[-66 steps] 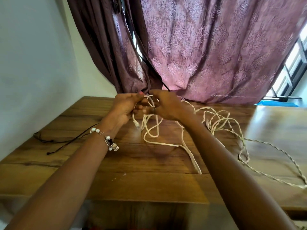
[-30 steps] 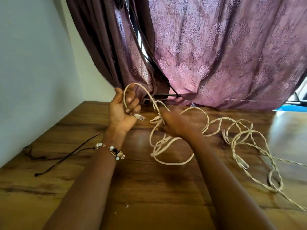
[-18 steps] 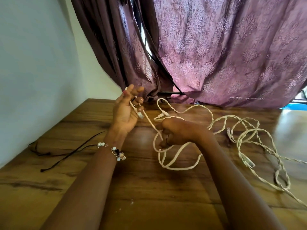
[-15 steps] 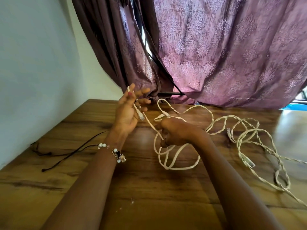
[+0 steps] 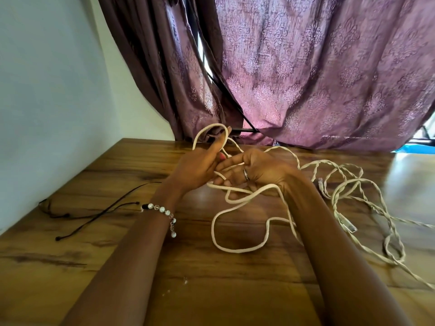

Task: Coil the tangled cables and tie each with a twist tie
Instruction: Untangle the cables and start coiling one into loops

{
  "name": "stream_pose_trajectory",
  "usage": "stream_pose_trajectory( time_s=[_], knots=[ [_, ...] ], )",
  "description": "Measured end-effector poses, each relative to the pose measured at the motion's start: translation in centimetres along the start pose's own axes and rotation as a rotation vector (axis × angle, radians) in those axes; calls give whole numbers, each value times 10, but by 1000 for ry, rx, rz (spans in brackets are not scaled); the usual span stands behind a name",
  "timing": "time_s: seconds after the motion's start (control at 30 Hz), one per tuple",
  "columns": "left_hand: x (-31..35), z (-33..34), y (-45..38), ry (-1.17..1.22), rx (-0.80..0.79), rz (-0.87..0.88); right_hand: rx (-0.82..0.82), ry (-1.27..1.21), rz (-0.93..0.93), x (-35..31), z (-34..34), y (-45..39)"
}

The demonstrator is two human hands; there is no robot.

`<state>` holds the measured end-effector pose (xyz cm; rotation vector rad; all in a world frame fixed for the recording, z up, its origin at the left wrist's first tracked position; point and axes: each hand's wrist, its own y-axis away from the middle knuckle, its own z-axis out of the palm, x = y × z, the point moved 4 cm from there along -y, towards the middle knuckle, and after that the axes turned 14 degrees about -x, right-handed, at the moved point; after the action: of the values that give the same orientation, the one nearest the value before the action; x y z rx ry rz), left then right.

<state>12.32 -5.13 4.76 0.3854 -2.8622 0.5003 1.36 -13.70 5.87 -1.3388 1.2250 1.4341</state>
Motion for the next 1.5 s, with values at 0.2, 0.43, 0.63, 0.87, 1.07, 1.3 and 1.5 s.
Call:
stream_pose_trajectory(
  time_s=[0.2, 0.43, 0.63, 0.87, 1.07, 1.3, 1.5],
  knots=[
    [-8, -22, 8, -230, 116, -352, -218, 0, -129, -10, 7, 7],
    [-25, -10, 6, -145, 159, -294, 222, 442, -282, -27, -40, 46],
    [-2, -4, 9, 743, -197, -5, 714, 809, -358, -25, -79, 56],
    [-6, -8, 11, 1268, -119, 9, 913, 952, -325, -20, -81, 46],
    [-15, -5, 8, 1638, -93, 40, 906, 1271, -197, -7, -70, 15],
    [-15, 8, 8, 1756, -121, -2, 874, 1025, -427, 0, -39, -4],
    [-11, 2, 6, 1938, -124, 110, 796, 778, -267, 8, -55, -8]
  ],
)
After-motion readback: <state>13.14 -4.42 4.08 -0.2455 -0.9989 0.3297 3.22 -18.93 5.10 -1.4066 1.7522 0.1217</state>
